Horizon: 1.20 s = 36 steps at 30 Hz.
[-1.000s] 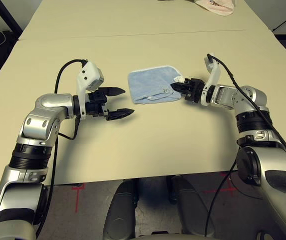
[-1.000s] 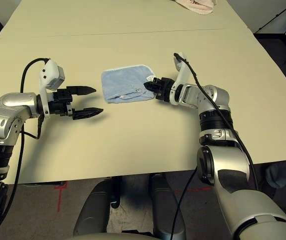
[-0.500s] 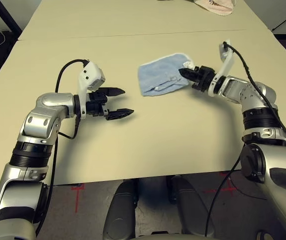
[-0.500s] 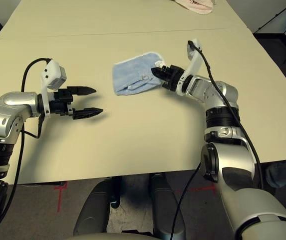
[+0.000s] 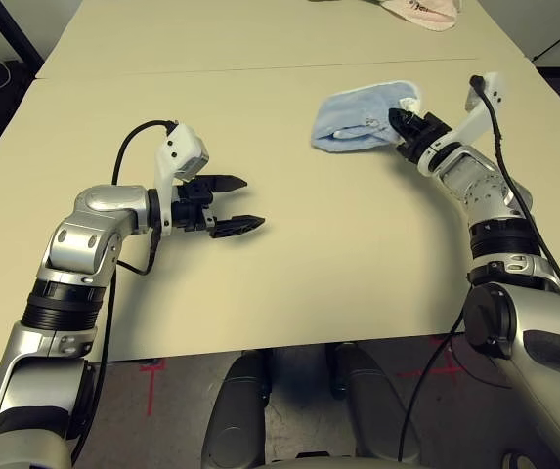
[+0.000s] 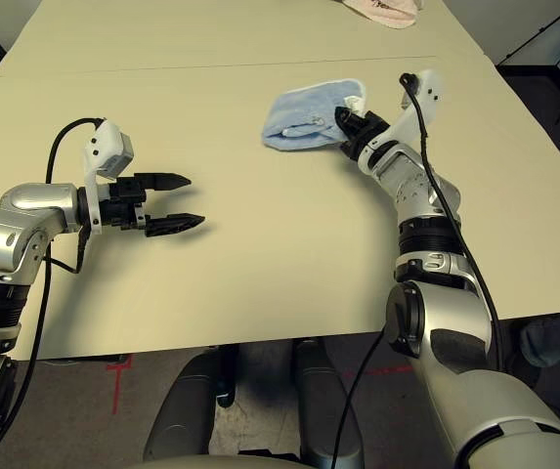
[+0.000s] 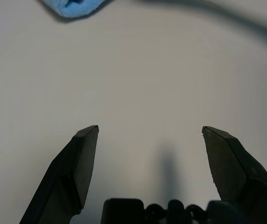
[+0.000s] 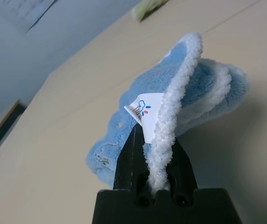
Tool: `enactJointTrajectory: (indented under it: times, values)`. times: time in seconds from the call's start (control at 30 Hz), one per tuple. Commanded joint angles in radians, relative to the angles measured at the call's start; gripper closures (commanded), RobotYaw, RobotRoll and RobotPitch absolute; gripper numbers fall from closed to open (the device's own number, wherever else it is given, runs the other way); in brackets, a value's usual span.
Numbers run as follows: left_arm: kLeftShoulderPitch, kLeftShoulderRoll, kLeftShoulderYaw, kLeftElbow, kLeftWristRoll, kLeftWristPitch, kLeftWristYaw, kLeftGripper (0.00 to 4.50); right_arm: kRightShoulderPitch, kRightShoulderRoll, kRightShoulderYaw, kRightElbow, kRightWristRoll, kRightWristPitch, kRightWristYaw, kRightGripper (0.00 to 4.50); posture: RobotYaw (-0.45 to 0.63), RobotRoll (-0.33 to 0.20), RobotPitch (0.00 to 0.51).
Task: Fold the towel and set it aside.
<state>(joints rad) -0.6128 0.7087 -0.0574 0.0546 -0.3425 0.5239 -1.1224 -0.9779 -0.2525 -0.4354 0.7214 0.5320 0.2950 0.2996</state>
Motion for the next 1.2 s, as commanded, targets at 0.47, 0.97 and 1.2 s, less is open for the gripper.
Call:
enactJointTrajectory:
  times: [0.47, 0.97, 1.2]
  values:
    - [0.047, -0.026, 0.033, -0.056, -0.033, 0.049, 0.078, 0.0, -0.071, -0.009, -0.062, 0.236, -0.046, -0.378, -0.135, 4.48, 0.0, 0.0, 0.211]
    - [0.046, -0.022, 0.04, -0.063, -0.037, 0.058, 0.085, 0.0, -0.084, -0.069, -0.096, 0.321, -0.061, -0.544, -0.181, 4.48, -0.01, 0.0, 0.209]
    - [0.043, -0.02, 0.035, -0.063, -0.033, 0.055, 0.081, 0.0, -0.009, -0.062, -0.039, 0.291, -0.138, -0.382, -0.351, 4.48, -0.01, 0.0, 0.212]
